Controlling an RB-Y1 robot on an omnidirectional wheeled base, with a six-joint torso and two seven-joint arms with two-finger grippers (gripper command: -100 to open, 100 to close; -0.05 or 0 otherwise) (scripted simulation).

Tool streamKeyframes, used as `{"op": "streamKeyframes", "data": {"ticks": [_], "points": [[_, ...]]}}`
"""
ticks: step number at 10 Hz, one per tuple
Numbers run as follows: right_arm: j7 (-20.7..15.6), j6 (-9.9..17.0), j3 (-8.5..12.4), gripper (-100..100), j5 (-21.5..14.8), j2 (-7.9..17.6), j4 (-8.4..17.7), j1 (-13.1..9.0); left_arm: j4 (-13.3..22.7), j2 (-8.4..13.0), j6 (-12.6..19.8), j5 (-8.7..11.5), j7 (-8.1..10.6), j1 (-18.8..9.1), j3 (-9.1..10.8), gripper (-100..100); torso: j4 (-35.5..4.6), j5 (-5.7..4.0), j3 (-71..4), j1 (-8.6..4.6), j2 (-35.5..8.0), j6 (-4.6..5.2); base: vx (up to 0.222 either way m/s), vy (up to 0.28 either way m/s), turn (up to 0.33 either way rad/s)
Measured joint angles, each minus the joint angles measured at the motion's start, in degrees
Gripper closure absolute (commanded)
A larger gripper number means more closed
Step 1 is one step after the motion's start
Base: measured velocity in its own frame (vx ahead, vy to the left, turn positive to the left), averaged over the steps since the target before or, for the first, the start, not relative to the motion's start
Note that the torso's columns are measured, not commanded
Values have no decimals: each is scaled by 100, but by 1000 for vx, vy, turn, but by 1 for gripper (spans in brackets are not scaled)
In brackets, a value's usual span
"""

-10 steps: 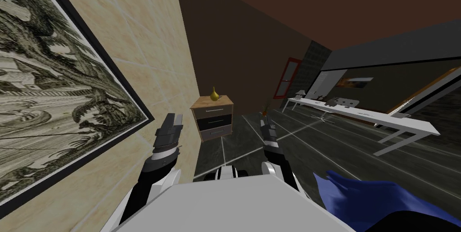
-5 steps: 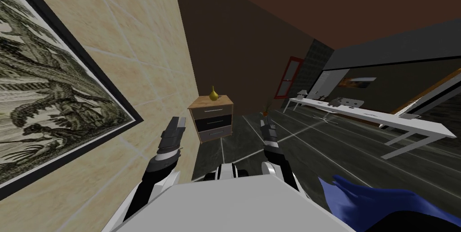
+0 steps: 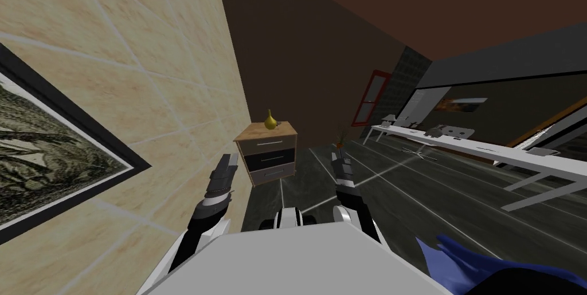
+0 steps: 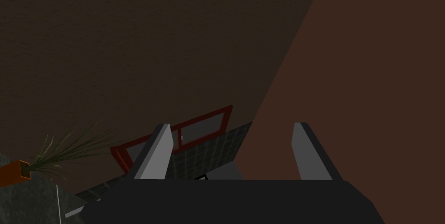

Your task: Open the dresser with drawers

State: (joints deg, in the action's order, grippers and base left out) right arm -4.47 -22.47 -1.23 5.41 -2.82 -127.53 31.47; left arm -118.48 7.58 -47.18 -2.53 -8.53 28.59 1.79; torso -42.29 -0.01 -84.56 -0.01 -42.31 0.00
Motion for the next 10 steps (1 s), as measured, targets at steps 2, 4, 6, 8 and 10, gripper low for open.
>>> {"op": "streamKeyframes", "data": {"ticks": [2, 4, 6, 8, 10], "points": [[0, 0, 0, 0, 0, 0, 0, 0, 311, 16, -229, 33, 19, -54, 14, -100, -1, 1, 3, 5, -7, 0, 111, -27, 9], [0, 0, 0, 0, 0, 0, 0, 0, 613, 44, -458, 83, 57, -88, 48, -100, 1, 1, -2, 0, 5, 0, 120, -30, 12], [0, 0, 0, 0, 0, 0, 0, -1, 887, 37, -667, 102, 66, -98, 44, -100, -1, 2, 2, 6, -2, 0, 123, -10, 12], [0, 0, 0, 0, 0, 0, 0, 0, 1215, 58, -926, 149, 97, -159, 80, -100, 1, 1, -3, 2, 2, 0, 104, -24, 7], [0, 0, 0, 0, 0, 0, 0, -1, 1435, 67, -1059, 182, 127, -191, 102, -100, -2, -2, 5, -6, -8, 0, 94, -36, 10]]}}
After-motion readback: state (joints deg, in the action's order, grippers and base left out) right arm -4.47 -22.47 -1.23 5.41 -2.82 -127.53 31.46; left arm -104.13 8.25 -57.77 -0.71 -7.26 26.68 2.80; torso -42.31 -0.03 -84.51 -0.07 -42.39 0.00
